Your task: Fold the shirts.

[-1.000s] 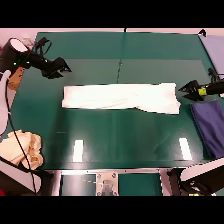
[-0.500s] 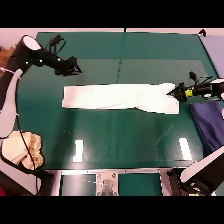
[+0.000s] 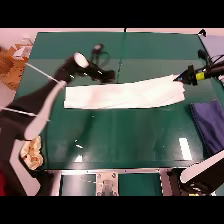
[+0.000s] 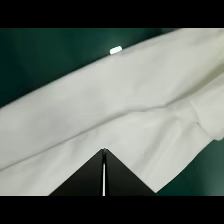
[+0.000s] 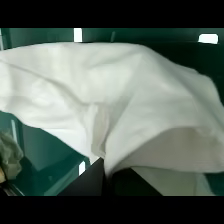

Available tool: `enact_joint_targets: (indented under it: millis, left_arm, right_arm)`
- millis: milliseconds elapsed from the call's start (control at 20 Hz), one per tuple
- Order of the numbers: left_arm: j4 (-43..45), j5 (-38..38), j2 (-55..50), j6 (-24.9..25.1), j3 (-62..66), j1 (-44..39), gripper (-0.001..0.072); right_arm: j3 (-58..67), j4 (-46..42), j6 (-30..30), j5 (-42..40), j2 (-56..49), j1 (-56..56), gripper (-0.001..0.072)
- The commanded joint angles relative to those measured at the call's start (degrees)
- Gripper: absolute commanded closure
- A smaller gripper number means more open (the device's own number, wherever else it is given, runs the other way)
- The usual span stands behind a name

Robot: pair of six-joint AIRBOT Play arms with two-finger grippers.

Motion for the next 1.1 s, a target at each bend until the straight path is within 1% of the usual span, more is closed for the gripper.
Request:
enact_joint_targets:
  millis: [0,150,300,350,500,600,750,850,950,1050]
  left_arm:
    - [-4.17,9.66,-6.88,-0.04,0.09,-8.74,0.0685]
    - [-10.19,11.3,-10.91,0.02,0.26,-12.04,0.0686]
    - [-14.47,10.27,-13.07,0.2,1.62,-12.9,0.0685]
    - [-14.47,9.73,-12.96,0.22,2.23,-12.7,0.0685]
    - [-12.94,2.64,-12.24,0.2,7.48,-9.94,0.0686]
    - [-8.02,-5.97,-11.02,-0.66,11.74,-6.8,0.0686]
    - [7.19,-23.26,-6.6,-6.99,15.78,-0.79,0.0686]
    - [17.57,-32.57,-2.32,-8.52,15.76,3.23,0.0686]
    - [26.23,-39.32,1.57,-9.01,15.74,7.02,0.0685]
    - [30.82,-43.25,4.57,-8.81,15.74,10.69,0.0686]
  right_arm:
    - [2.54,0.83,2.99,3.74,6.86,2.64,0.0696]
    - [2.99,1.81,3.93,4.31,11.58,4.87,0.0696]
    - [2.99,1.75,3.98,4.22,14.23,5.57,0.0696]
    - [2.99,1.77,4.0,4.28,14.47,5.55,0.0696]
    - [2.95,1.75,4.04,4.33,14.47,5.79,0.0696]
    - [2.95,1.84,4.7,4.33,14.47,6.25,0.0697]
    - [2.97,2.78,6.88,4.31,15.17,8.24,0.0697]
    - [2.97,3.98,8.68,3.96,16.04,10.73,0.0696]
    - [2.91,3.82,11.34,2.45,16.26,15.34,0.0696]
    - [2.27,1.97,14.56,-1.81,16.22,21.97,0.0696]
